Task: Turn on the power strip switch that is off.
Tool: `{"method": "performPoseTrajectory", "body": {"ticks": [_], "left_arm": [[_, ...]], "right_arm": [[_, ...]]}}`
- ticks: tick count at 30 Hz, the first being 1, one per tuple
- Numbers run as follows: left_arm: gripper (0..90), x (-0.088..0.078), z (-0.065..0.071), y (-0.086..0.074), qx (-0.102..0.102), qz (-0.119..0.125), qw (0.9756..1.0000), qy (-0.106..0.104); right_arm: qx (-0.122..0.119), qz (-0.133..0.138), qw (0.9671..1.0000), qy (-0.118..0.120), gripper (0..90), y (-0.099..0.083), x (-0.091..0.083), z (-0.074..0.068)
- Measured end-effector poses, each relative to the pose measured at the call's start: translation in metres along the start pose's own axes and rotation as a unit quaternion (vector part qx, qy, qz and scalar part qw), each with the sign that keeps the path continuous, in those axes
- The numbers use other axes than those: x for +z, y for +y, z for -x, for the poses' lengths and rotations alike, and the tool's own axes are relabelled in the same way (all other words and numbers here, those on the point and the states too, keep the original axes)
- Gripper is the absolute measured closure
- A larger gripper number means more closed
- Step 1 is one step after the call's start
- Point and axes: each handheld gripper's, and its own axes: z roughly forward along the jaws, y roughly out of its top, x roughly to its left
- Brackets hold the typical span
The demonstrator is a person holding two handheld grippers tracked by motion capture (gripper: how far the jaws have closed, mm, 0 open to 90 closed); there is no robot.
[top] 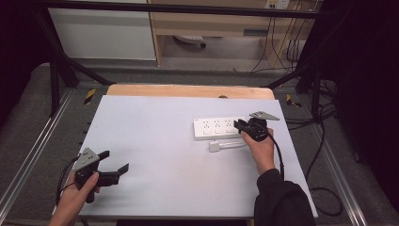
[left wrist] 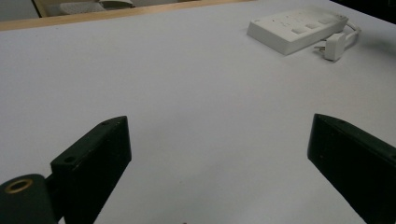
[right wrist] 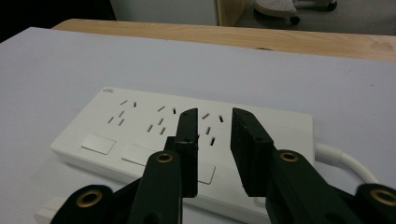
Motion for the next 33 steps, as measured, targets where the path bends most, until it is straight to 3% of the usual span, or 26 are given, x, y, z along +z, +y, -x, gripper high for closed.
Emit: {"method": "performPoseTrajectory", "body": {"ticks": [19,27,33], "left_arm": [[6.2,0.0,0.0,0.0,-0.001,-0.003,1.0,-0.001],[6.2,0.0,0.0,-0.001,-0.001,-0.003,1.0,-0.001],[6.2,0.0,0.001,-0.001,-0.003,-0.005,1.0,-0.001]], "right_arm": [[0.005,0.01,0.9999,-0.002,59.7,0.008,-0.014,0.0],[0.031,0.006,0.9995,-0.004,35.2,0.011,-0.021,0.002],[0.034,0.014,0.9992,-0.012,18.0,0.015,-0.032,0.002]]}}
